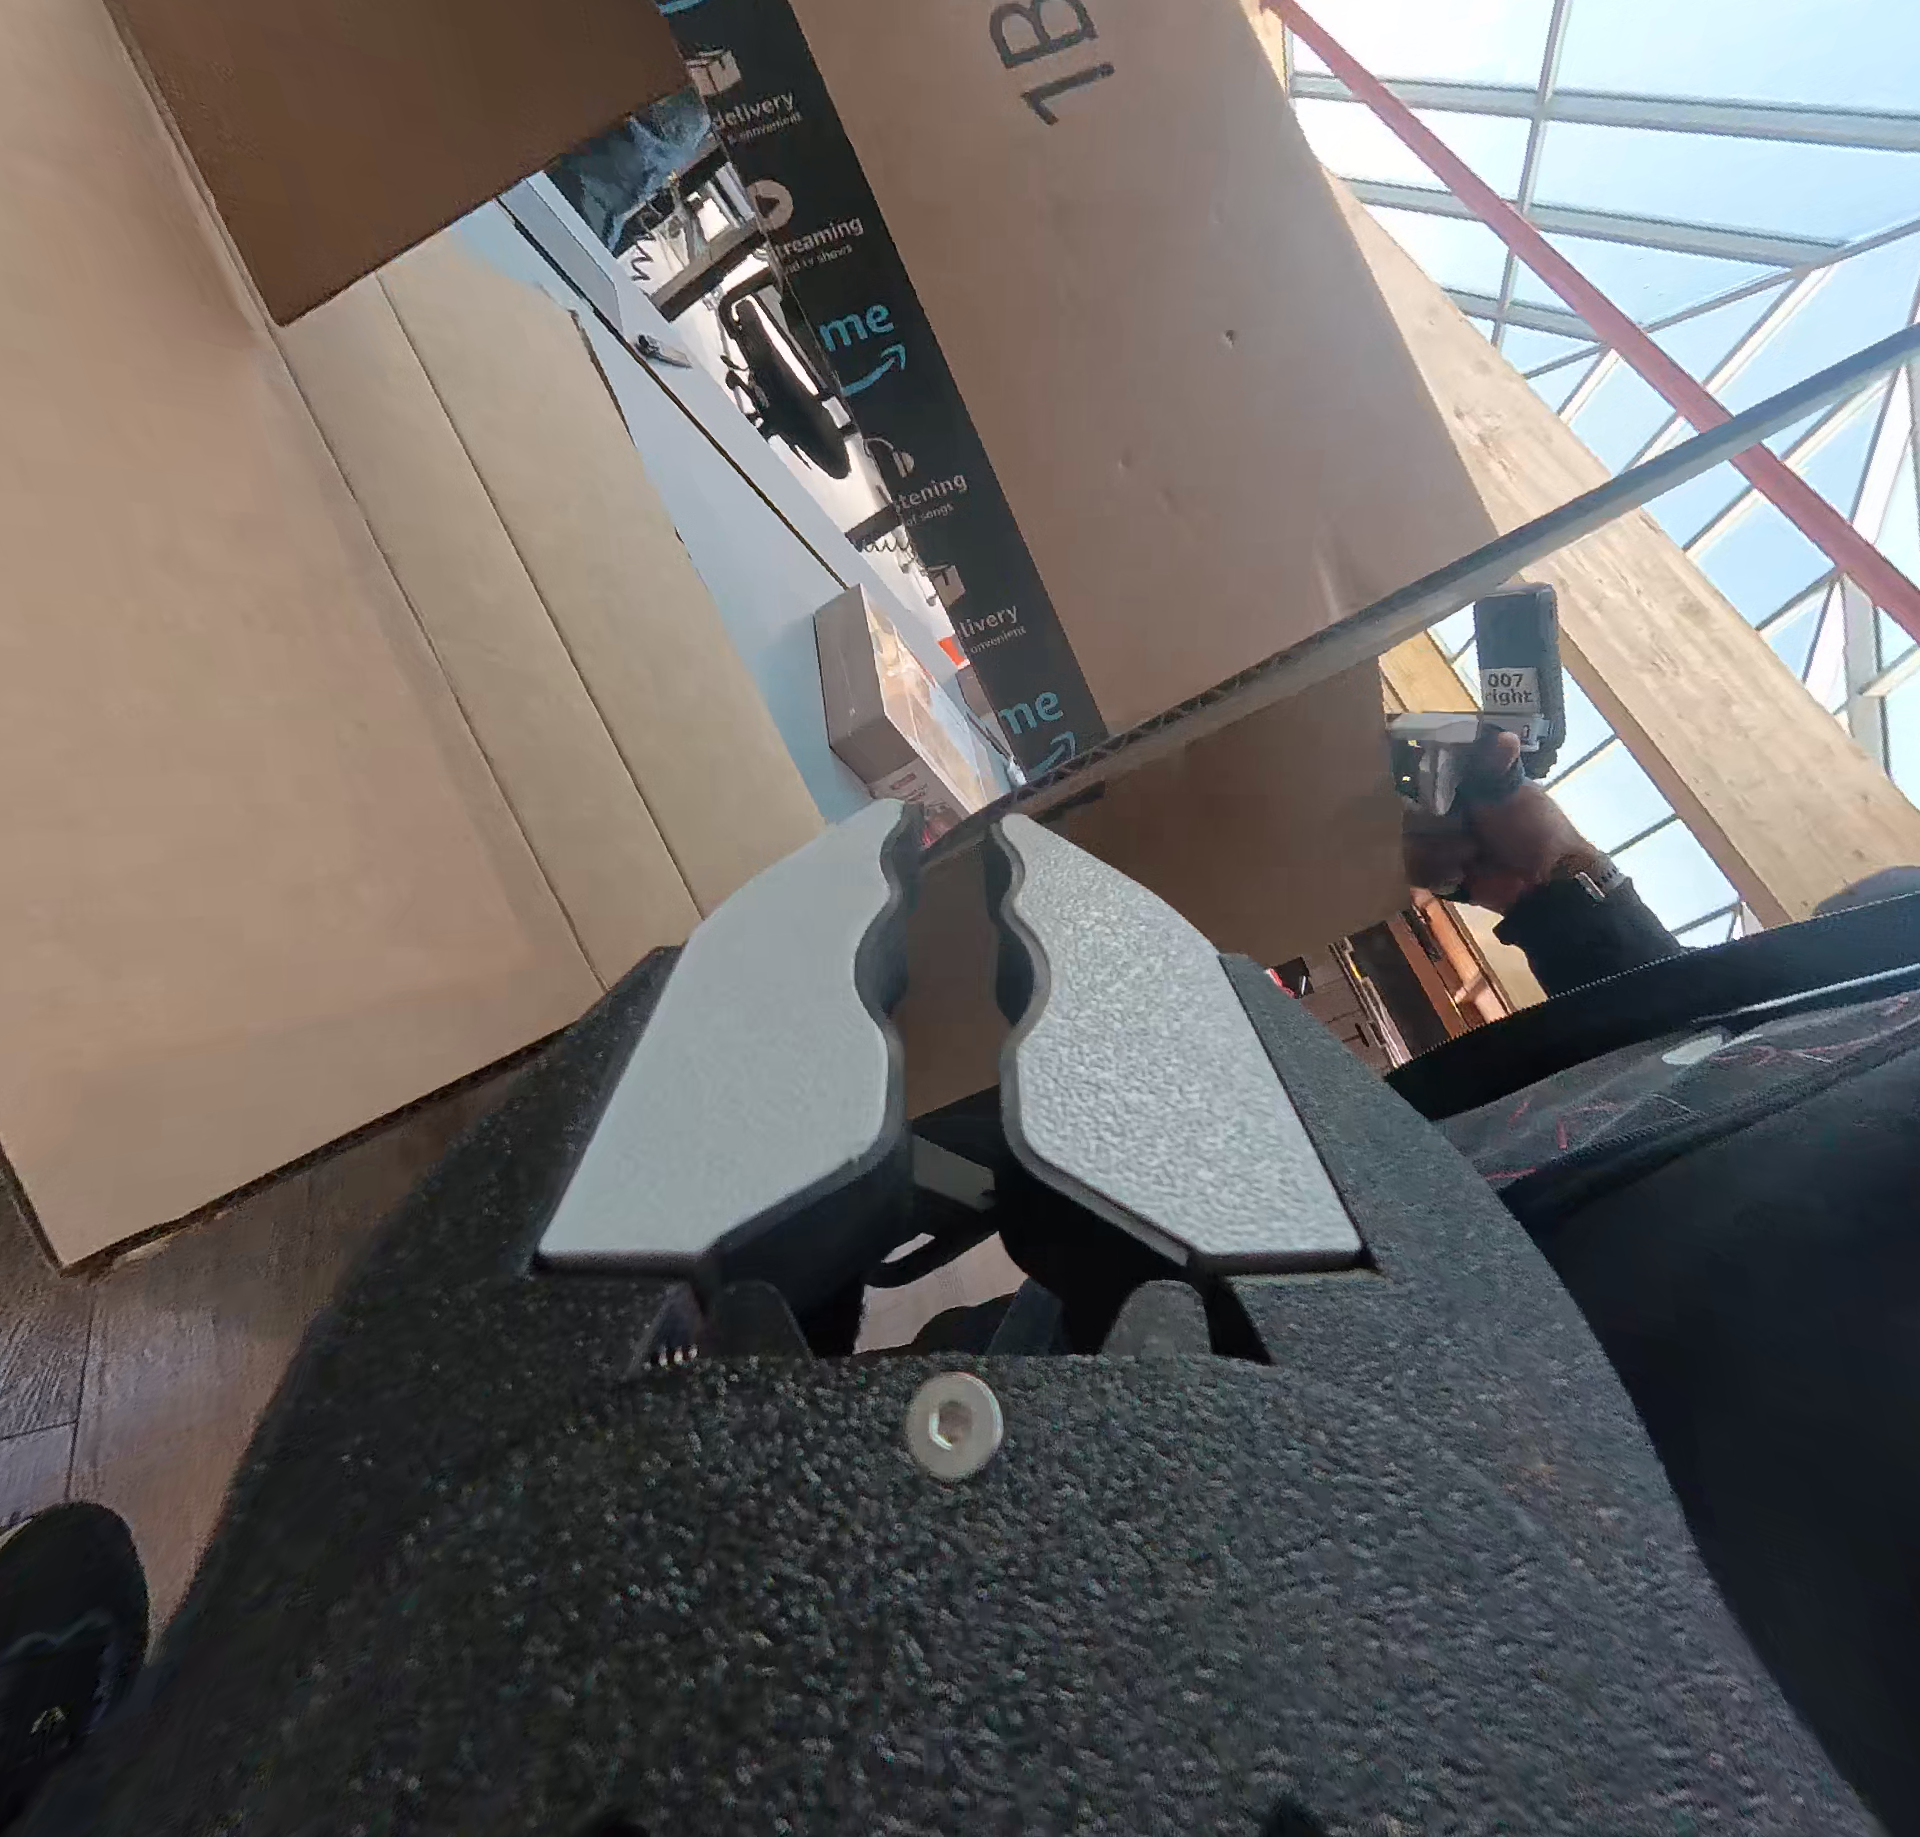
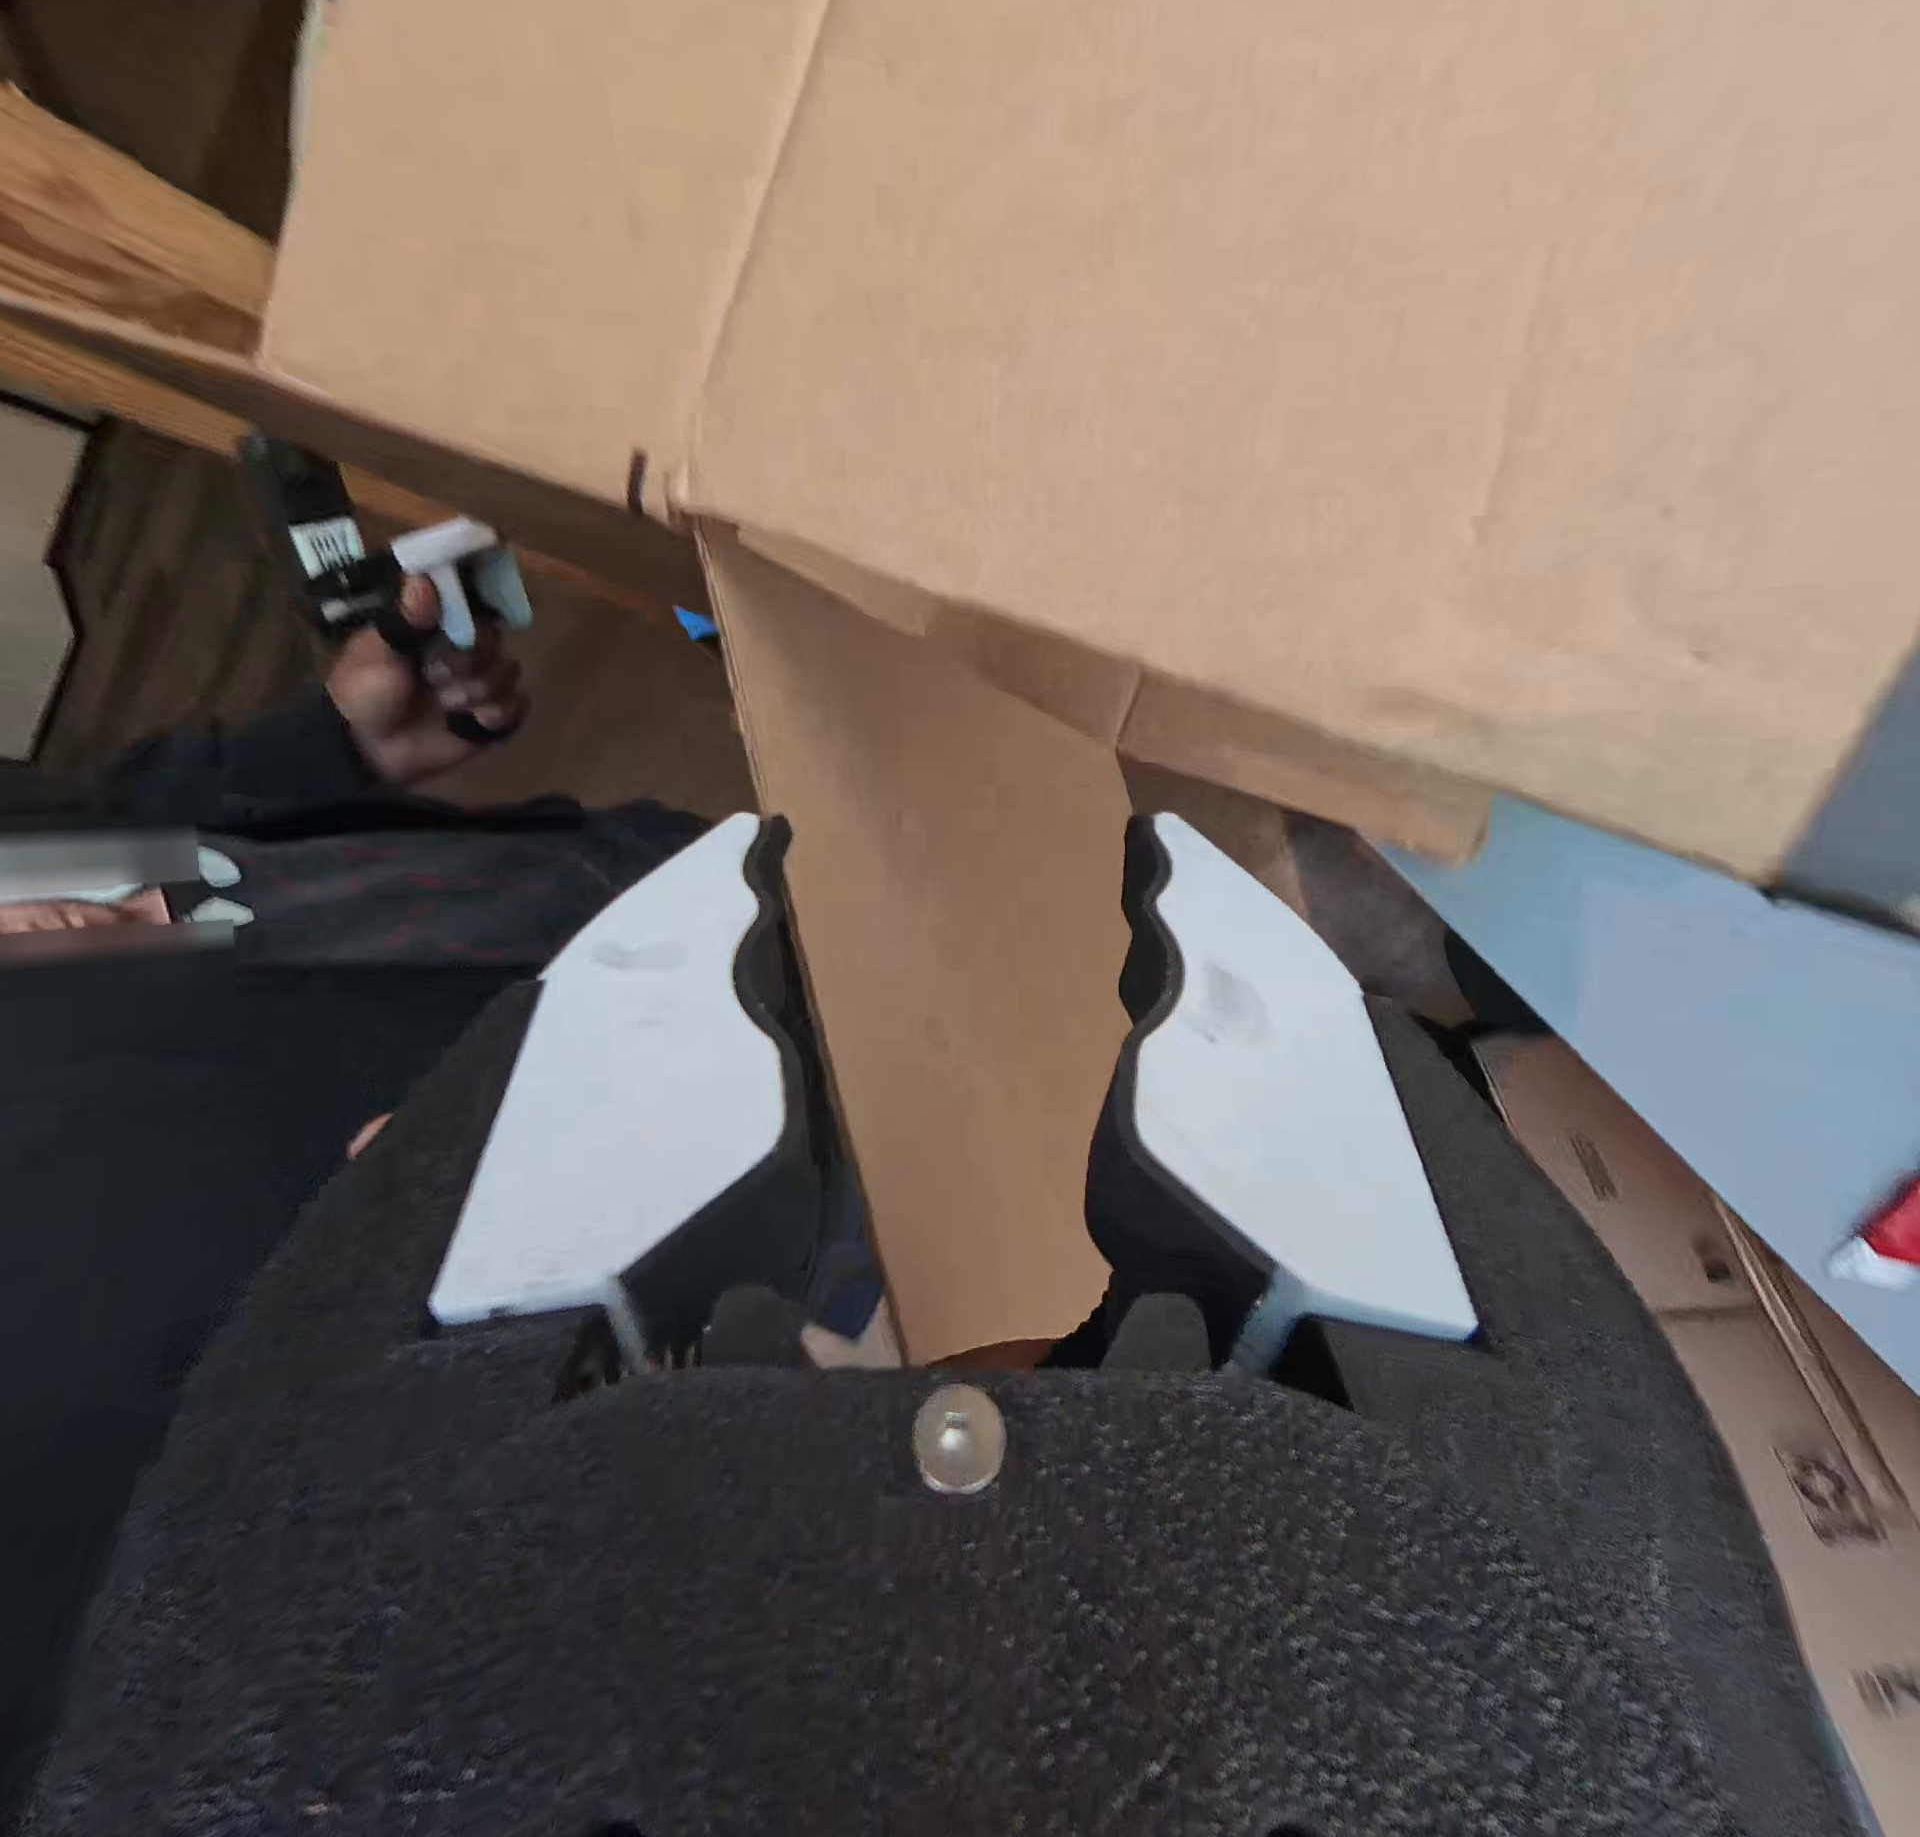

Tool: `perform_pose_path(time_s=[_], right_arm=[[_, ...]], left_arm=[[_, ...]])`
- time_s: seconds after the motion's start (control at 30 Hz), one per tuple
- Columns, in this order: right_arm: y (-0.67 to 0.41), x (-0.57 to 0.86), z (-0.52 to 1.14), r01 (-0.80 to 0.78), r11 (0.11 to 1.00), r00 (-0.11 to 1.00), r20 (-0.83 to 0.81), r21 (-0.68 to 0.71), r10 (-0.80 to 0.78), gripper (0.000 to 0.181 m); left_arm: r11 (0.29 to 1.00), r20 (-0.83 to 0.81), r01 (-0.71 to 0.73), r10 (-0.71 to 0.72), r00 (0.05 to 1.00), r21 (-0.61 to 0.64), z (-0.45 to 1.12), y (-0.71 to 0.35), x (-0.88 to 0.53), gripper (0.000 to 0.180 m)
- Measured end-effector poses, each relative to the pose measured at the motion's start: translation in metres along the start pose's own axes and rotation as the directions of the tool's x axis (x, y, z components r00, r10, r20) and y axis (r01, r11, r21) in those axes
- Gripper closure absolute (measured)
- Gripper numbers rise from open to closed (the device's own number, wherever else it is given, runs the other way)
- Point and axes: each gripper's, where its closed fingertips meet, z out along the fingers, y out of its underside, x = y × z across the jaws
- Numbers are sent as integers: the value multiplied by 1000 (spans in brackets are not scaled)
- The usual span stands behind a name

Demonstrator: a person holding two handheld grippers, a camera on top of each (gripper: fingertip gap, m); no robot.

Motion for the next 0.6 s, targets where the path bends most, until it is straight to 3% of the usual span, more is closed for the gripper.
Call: perform_pose_path(time_s=[0.13,0.2,0.47,0.6], right_arm=[[46,-11,-49,78,973,995,-45,-218,-89,119],[49,-26,-69,142,957,988,-26,-252,-153,118],[-97,-121,17,465,883,882,-118,68,-456,111],[-128,-133,85,460,887,873,-200,32,-445,118]], left_arm=[[996,-17,3,-5,1000,-94,-6,4,-5,168],[991,-13,10,-12,1000,-137,-11,9,-7,168],[971,-51,139,-152,987,-196,-30,24,-13,162],[978,-155,194,-203,967,-73,-64,-11,-6,166]])
